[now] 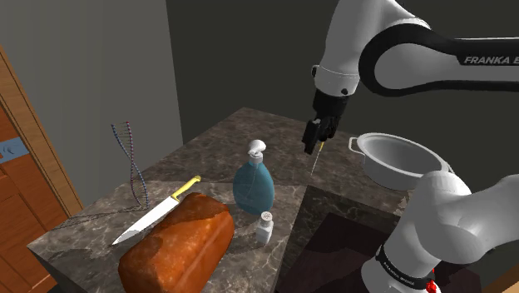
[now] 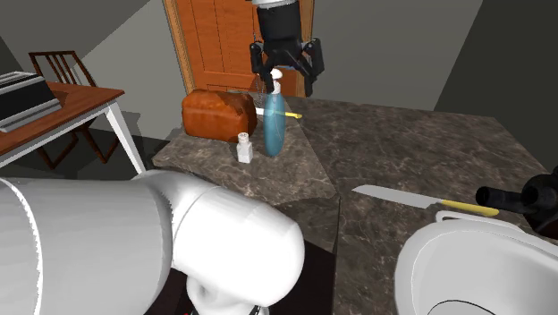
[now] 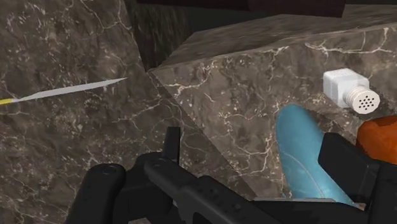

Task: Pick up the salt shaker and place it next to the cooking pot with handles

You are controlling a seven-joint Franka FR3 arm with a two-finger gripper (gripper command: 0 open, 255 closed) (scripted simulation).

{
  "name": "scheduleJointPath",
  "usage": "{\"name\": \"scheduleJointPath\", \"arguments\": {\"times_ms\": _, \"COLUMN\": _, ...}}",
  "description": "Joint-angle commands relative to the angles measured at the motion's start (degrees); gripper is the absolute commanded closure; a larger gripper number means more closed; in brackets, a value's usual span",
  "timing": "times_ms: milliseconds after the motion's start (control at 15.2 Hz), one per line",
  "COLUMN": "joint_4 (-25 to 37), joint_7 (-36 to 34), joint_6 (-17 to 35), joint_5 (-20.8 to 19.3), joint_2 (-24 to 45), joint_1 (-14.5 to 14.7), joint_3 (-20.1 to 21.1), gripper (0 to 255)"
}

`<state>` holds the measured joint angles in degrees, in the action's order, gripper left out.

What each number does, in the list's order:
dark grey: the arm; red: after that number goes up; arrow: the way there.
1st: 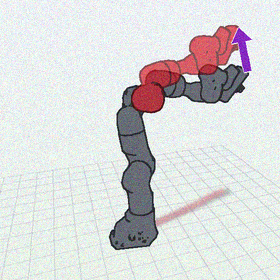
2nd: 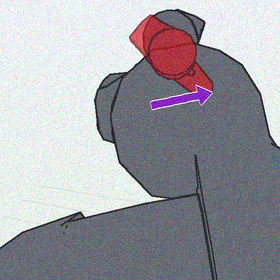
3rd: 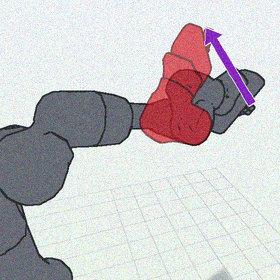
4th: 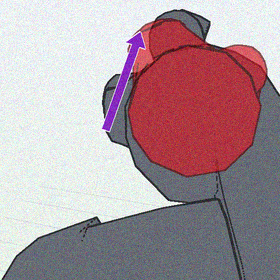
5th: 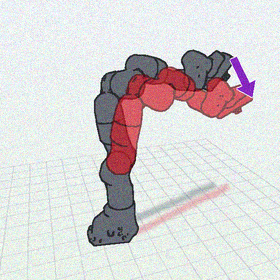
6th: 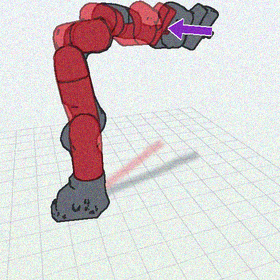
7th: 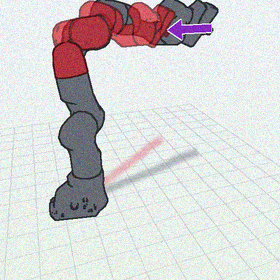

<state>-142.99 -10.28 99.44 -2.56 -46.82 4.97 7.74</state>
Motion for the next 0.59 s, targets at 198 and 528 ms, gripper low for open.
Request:
{"name": "scheduleJointPath", "arguments": {"times_ms": 198, "joint_4": -5.1, "joint_7": -1.7, "joint_6": 8.0, "joint_5": 2.6, "joint_2": 2.5, "joint_1": 3.1, "joint_3": 3.7, "gripper": 0}}
{"name": "scheduleJointPath", "arguments": {"times_ms": 528, "joint_4": -8.8, "joint_7": -3.6, "joint_6": 16.5, "joint_5": 4.9, "joint_2": 7.1, "joint_1": 6.2, "joint_3": 7.9, "gripper": 0}}
